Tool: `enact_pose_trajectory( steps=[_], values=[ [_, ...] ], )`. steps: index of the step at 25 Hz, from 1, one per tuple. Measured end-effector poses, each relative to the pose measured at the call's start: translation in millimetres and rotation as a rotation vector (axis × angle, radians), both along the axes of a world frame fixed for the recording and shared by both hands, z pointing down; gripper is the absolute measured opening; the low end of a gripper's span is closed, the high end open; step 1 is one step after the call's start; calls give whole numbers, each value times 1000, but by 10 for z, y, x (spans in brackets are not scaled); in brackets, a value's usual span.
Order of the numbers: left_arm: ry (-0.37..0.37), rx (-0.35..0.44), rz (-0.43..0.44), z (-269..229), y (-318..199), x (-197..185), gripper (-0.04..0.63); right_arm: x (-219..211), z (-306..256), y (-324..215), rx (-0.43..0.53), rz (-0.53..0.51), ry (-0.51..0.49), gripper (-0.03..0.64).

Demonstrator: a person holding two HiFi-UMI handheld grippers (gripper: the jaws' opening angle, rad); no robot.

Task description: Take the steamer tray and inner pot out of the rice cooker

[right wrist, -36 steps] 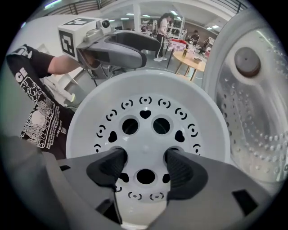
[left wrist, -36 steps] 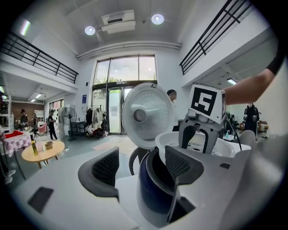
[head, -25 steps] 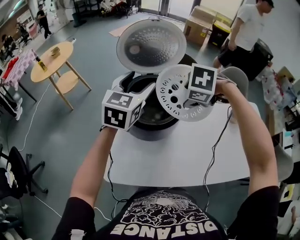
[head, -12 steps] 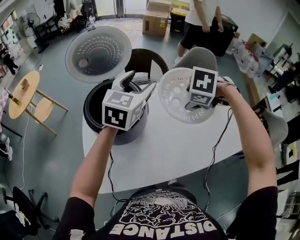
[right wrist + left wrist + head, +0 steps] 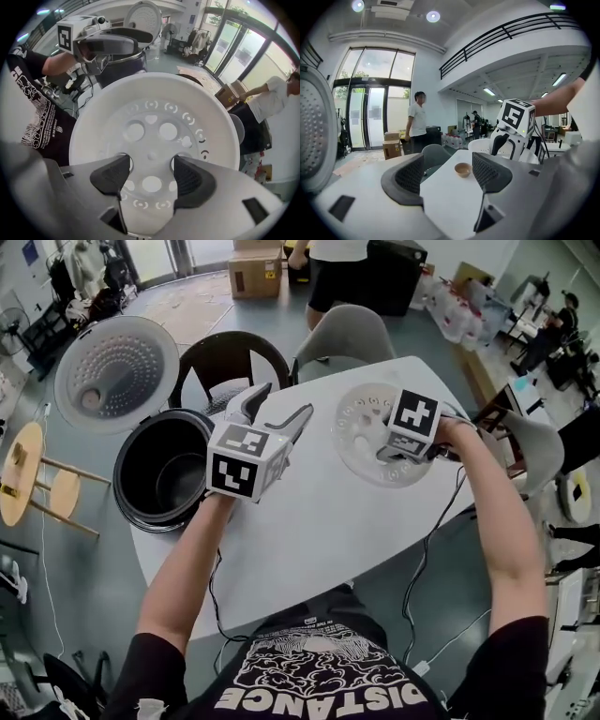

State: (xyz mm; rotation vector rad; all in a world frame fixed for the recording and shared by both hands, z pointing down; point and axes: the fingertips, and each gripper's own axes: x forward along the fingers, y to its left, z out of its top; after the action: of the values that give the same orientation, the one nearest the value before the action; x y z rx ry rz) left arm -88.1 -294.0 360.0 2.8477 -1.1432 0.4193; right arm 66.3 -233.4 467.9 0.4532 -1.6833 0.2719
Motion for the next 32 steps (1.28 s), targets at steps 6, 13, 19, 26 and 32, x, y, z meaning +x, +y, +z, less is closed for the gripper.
enact_pose_trajectory(
  steps=[6,13,19,26,32],
  values=[
    [-39,-63,38,303,-265,1011,313,1004,319,-209,-21,92,-21,310],
    [-67,-126,52,862,-539,1975,313,1930,1020,-399,-34,212,-40,311],
    [-100,-183,65,1315,-547,2489,313,2368,1602,-358,-63,255,-33,311],
    [-146,-224,58,1632,-509,2729,313,2512,2002,-395,-96,273,-63,313],
    [-166,-244,25,1712,-536,2661,313,2634,2101,-381,-106,235,22,313]
  ],
)
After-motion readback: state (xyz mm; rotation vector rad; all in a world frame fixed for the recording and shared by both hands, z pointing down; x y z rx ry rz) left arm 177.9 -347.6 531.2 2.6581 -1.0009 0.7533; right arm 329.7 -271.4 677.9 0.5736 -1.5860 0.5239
